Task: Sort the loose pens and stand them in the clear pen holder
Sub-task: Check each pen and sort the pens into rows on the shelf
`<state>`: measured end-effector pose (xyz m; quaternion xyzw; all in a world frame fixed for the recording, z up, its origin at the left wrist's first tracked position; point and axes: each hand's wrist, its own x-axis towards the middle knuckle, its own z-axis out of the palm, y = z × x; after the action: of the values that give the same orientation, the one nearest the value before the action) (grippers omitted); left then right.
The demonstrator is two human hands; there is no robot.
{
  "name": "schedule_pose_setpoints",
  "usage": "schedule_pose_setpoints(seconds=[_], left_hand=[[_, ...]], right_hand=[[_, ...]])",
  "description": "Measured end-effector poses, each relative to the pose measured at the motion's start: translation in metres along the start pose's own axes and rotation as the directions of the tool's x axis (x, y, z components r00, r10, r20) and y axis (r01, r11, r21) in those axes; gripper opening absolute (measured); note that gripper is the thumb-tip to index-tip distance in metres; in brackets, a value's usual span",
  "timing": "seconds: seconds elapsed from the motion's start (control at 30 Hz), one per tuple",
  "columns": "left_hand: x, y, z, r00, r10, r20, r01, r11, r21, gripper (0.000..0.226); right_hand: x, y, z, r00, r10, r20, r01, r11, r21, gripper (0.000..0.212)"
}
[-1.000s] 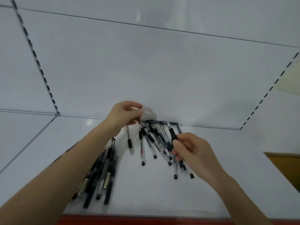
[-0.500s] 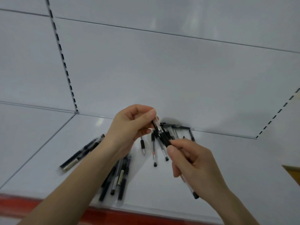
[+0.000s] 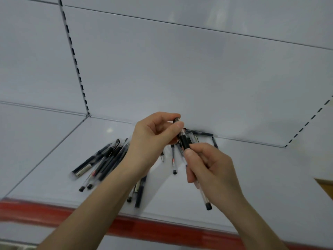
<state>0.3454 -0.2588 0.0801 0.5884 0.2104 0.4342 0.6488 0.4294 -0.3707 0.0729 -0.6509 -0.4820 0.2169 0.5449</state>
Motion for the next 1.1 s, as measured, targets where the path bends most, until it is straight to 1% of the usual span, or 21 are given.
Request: schedule_pose_setpoints(seconds=[0.1, 0.13, 0.23, 0.3, 0.37, 0.4, 0.47, 0.57, 0.63, 0.67, 0.7, 0.73, 0.77, 0.8, 0.83, 0.87, 0.9, 0.93, 0.97, 1.03, 1.1], left_hand=[[0.003, -0.003, -0.010, 0.999, -0.031, -0.037, 0.034, 0.997, 0.066, 0.012], [0.006, -0.005, -0.016, 0.998, -0.038, -0.055, 0.043, 0.993, 0.108, 0.013], [0.016, -0.013, -0.039, 0.993, -0.006, -0.121, 0.047, 0.941, 0.334, 0.016], [0.022, -0.021, -0.054, 0.986, 0.053, -0.158, 0.041, 0.841, 0.540, 0.015], [0.027, -0.029, -0.064, 0.986, 0.083, -0.148, 0.055, 0.670, 0.741, 0.019], [0.029, -0.032, -0.068, 0.986, 0.091, -0.143, 0.061, 0.596, 0.801, 0.021], [0.032, -0.036, -0.073, 0.987, 0.083, -0.137, 0.078, 0.496, 0.865, 0.024], [0.035, -0.042, -0.080, 0.991, -0.012, -0.132, 0.128, 0.351, 0.928, 0.029], [0.034, -0.045, -0.082, 0.991, -0.032, -0.132, 0.136, 0.280, 0.950, 0.033], [0.033, -0.046, -0.081, 0.992, -0.001, -0.130, 0.125, 0.276, 0.953, 0.032], [0.031, -0.046, -0.079, 0.991, 0.048, -0.122, 0.102, 0.298, 0.949, 0.029], [0.028, -0.046, -0.076, 0.990, 0.093, -0.110, 0.072, 0.346, 0.936, 0.026], [0.026, -0.046, -0.071, 0.989, 0.105, -0.101, 0.048, 0.420, 0.906, 0.023], [0.023, -0.045, -0.065, 0.993, 0.078, -0.094, 0.040, 0.525, 0.850, 0.022], [0.020, -0.044, -0.058, 0.996, 0.013, -0.083, 0.055, 0.640, 0.766, 0.021], [0.017, -0.044, -0.050, 0.996, -0.059, -0.064, 0.087, 0.743, 0.663, 0.021], [0.014, -0.044, -0.043, 0.992, -0.119, -0.045, 0.123, 0.811, 0.572, 0.021], [0.011, -0.045, -0.037, 0.987, -0.160, -0.033, 0.155, 0.852, 0.501, 0.021], [0.010, -0.046, -0.034, 0.982, -0.185, -0.034, 0.182, 0.885, 0.430, 0.021], [0.007, -0.045, -0.032, 0.976, -0.206, -0.076, 0.219, 0.936, 0.276, 0.017], [0.006, -0.043, -0.038, 0.969, -0.203, -0.139, 0.228, 0.952, 0.202, 0.014]], right_hand=[[0.010, 0.004, -0.002, 0.993, 0.038, 0.111, -0.026, 0.994, -0.104, 0.015], [0.015, 0.009, -0.005, 0.991, 0.055, 0.125, -0.035, 0.988, -0.152, 0.016], [0.029, 0.028, -0.012, 0.991, 0.102, 0.083, -0.074, 0.954, -0.290, 0.018], [0.036, 0.038, -0.012, 0.988, 0.134, 0.072, -0.102, 0.935, -0.340, 0.016], [0.045, 0.045, -0.007, 0.987, 0.141, 0.078, -0.094, 0.897, -0.433, 0.018], [0.050, 0.048, -0.003, 0.985, 0.146, 0.096, -0.078, 0.858, -0.509, 0.022], [0.059, 0.053, 0.007, 0.973, 0.175, 0.153, -0.038, 0.768, -0.639, 0.034], [0.066, 0.058, 0.020, 0.947, 0.243, 0.209, -0.006, 0.663, -0.748, 0.045], [0.067, 0.060, 0.022, 0.946, 0.247, 0.211, 0.007, 0.634, -0.773, 0.046], [0.066, 0.060, 0.021, 0.949, 0.239, 0.208, 0.004, 0.648, -0.762, 0.046], [0.064, 0.061, 0.019, 0.955, 0.224, 0.193, -0.012, 0.682, -0.731, 0.044], [0.062, 0.061, 0.017, 0.965, 0.205, 0.166, -0.037, 0.729, -0.684, 0.041], [0.058, 0.060, 0.015, 0.972, 0.190, 0.135, -0.068, 0.785, -0.616, 0.034], [0.054, 0.058, 0.014, 0.976, 0.180, 0.118, -0.091, 0.843, -0.531, 0.026], [0.049, 0.053, 0.015, 0.977, 0.173, 0.128, -0.099, 0.888, -0.449, 0.018], [0.043, 0.048, 0.016, 0.973, 0.158, 0.166, -0.083, 0.918, -0.387, 0.013], [0.038, 0.044, 0.018, 0.966, 0.141, 0.217, -0.056, 0.932, -0.358, 0.009], [0.035, 0.041, 0.019, 0.955, 0.131, 0.265, -0.030, 0.935, -0.354, 0.004], [0.035, 0.039, 0.019, 0.944, 0.132, 0.303, -0.013, 0.932, -0.363, 0.004], [0.041, 0.040, 0.013, 0.929, 0.153, 0.337, -0.022, 0.931, -0.363, 0.007], [0.057, 0.046, 0.005, 0.949, 0.154, 0.274, -0.041, 0.925, -0.378, 0.008]])
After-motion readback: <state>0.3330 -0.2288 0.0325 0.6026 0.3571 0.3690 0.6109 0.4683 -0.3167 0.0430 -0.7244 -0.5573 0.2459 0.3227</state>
